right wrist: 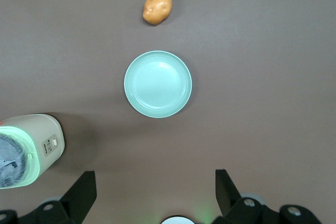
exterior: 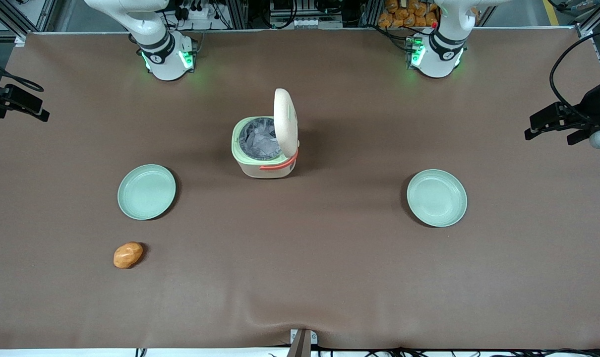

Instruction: Press rice cooker button with right arm

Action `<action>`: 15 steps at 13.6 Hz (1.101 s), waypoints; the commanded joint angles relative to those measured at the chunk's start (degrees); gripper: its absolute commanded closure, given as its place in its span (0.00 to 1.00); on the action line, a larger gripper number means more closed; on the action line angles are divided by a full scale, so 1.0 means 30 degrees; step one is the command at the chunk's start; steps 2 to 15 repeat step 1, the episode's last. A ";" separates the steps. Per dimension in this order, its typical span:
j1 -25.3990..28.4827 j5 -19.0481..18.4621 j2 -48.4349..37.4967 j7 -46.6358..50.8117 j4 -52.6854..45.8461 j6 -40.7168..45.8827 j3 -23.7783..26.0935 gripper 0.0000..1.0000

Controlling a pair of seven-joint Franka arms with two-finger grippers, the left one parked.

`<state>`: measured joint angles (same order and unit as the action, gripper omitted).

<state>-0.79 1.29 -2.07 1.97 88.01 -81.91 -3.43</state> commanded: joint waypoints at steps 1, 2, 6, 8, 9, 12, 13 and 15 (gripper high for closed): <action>-0.0146 -0.0109 0.0076 0.0074 -0.0186 0.0114 0.0119 0.00; -0.0146 -0.0109 0.0076 0.0074 -0.0186 0.0114 0.0119 0.00; -0.0146 -0.0109 0.0076 0.0074 -0.0186 0.0114 0.0119 0.00; -0.0146 -0.0109 0.0076 0.0074 -0.0186 0.0114 0.0119 0.00; -0.0146 -0.0109 0.0076 0.0074 -0.0186 0.0114 0.0119 0.00; -0.0146 -0.0109 0.0076 0.0074 -0.0186 0.0114 0.0119 0.00; -0.0146 -0.0109 0.0076 0.0074 -0.0186 0.0114 0.0119 0.00; -0.0146 -0.0109 0.0076 0.0074 -0.0186 0.0114 0.0119 0.00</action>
